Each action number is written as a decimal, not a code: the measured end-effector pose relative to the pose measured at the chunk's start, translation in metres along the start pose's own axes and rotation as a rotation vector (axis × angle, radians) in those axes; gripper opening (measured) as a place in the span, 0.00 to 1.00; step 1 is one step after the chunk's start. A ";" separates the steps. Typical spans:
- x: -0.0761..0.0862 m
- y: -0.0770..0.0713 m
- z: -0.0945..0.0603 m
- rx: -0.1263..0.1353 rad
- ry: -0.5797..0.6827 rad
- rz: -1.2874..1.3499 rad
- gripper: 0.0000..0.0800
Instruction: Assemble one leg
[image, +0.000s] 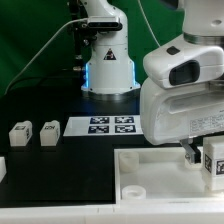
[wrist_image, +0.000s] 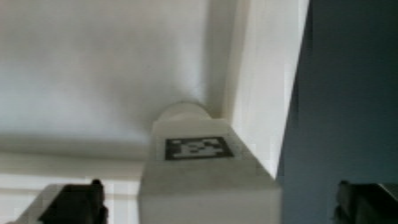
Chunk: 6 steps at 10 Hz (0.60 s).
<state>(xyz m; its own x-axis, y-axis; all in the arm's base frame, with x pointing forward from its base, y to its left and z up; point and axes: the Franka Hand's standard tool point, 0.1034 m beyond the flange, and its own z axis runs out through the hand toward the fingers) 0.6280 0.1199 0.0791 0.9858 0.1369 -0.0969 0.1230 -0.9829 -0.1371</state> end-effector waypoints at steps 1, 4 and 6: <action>0.002 0.004 -0.001 0.000 0.010 -0.006 0.81; 0.002 0.007 0.000 0.000 0.013 0.052 0.66; 0.002 0.005 0.000 0.004 0.013 0.159 0.48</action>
Offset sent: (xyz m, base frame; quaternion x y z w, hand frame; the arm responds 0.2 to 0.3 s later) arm 0.0000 0.0000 0.0000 0.0000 0.0000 0.0899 0.9960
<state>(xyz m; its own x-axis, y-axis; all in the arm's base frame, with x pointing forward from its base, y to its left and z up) 0.6306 0.1148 0.0784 0.9942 -0.0222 -0.1050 -0.0353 -0.9915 -0.1251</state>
